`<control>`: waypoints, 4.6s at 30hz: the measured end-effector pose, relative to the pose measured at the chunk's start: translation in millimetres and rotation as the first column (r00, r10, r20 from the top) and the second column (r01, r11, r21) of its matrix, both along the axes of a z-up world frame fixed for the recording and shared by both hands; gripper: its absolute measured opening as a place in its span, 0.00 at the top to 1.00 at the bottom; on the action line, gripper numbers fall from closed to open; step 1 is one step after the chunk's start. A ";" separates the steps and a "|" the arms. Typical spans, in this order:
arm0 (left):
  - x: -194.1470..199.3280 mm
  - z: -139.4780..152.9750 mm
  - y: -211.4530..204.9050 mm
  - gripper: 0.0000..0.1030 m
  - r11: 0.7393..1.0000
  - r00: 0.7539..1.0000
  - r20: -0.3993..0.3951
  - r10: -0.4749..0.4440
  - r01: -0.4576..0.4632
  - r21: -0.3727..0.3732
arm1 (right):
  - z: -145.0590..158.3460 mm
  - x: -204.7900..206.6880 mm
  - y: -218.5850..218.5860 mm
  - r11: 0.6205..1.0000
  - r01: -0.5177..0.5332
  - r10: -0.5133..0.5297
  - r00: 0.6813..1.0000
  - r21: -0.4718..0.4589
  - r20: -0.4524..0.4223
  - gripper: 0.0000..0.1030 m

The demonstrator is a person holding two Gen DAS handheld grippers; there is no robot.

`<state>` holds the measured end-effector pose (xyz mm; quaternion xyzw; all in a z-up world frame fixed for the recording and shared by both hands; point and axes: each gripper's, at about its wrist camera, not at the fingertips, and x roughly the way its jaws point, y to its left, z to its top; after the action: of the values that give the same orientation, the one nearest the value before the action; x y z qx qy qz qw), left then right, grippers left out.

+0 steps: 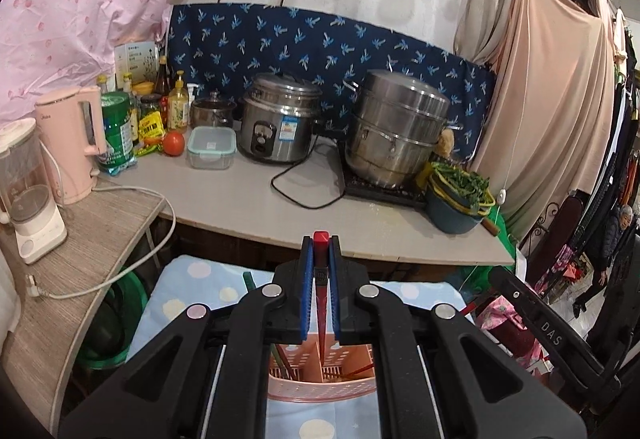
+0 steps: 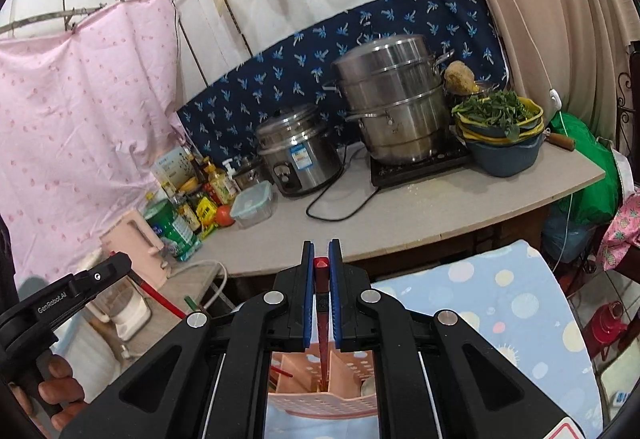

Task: Organize utensils
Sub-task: 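Lift both red chopsticks over the pink basket and open both tools to drop them in, then move both tools back down to the remaining chopsticks on the cloth, then grasp a dark red chopstick with the right tool while the left tool grasps another dark red one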

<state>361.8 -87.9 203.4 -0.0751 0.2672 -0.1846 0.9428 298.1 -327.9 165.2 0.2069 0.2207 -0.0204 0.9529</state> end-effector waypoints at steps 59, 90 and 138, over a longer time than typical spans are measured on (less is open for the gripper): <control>-188.3 -172.3 45.5 0.58 0.977 0.959 -0.280 0.031 0.030 0.211 | -159.8 -220.0 88.2 0.985 -0.172 0.163 0.917 0.008 -0.365 0.83; -258.9 -253.8 56.9 0.57 0.961 0.895 -0.446 0.026 0.100 0.257 | -232.2 -265.7 143.0 0.962 -0.272 0.239 0.826 0.011 -0.510 0.83; -274.2 -270.9 36.6 0.93 0.943 0.887 -0.461 -0.024 0.173 0.284 | -235.3 -279.3 121.6 0.984 -0.179 0.154 0.848 0.000 -0.507 0.93</control>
<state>87.6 -51.3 -67.5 0.0503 0.5082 -0.1649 0.8438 18.8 -206.4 -70.1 0.1520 0.4791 0.0038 0.8645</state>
